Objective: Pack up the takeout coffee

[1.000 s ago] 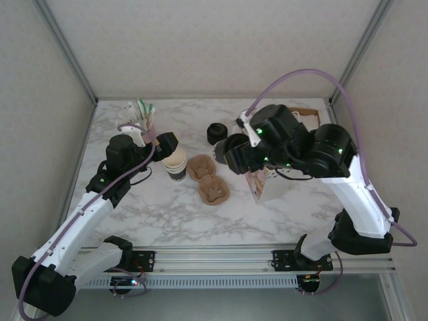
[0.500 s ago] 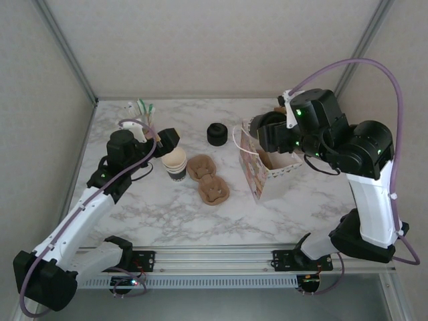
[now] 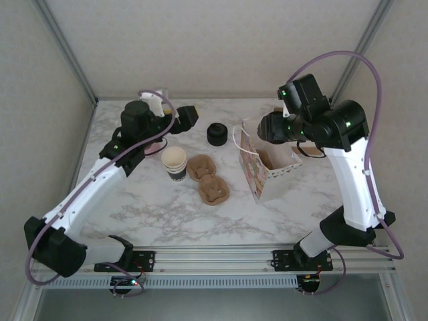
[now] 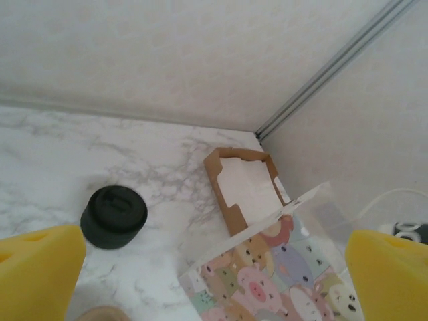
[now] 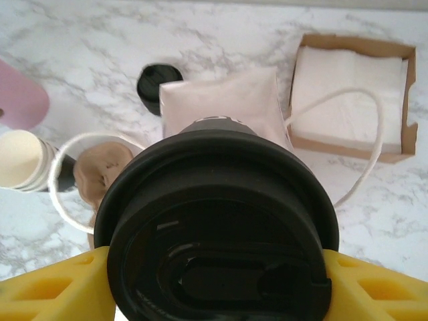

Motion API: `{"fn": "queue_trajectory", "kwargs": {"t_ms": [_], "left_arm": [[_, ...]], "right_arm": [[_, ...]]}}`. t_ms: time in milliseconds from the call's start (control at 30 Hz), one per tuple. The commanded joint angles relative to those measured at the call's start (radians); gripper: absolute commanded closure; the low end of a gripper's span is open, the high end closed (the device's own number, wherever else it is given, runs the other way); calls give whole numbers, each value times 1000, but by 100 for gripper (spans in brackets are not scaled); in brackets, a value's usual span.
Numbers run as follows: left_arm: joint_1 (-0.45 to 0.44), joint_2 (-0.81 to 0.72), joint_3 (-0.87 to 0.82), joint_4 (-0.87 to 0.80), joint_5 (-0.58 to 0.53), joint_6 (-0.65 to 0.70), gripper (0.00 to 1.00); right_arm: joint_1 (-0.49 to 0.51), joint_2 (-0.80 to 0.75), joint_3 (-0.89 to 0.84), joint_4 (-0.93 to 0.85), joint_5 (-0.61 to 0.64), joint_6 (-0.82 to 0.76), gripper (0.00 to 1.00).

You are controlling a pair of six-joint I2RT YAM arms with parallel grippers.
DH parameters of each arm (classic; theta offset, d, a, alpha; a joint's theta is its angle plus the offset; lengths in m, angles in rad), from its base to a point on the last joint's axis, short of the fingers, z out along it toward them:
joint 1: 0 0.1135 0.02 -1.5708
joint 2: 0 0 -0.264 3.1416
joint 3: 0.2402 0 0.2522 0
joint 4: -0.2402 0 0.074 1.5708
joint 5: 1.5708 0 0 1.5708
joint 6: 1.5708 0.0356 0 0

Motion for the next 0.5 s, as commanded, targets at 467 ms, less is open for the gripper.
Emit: {"fn": "queue_trajectory", "kwargs": {"t_ms": [467], "left_arm": [[-84,322,289,-18,1,141,0]], "right_arm": [[-81,66,-200,-193,-65,-28,33]]}}
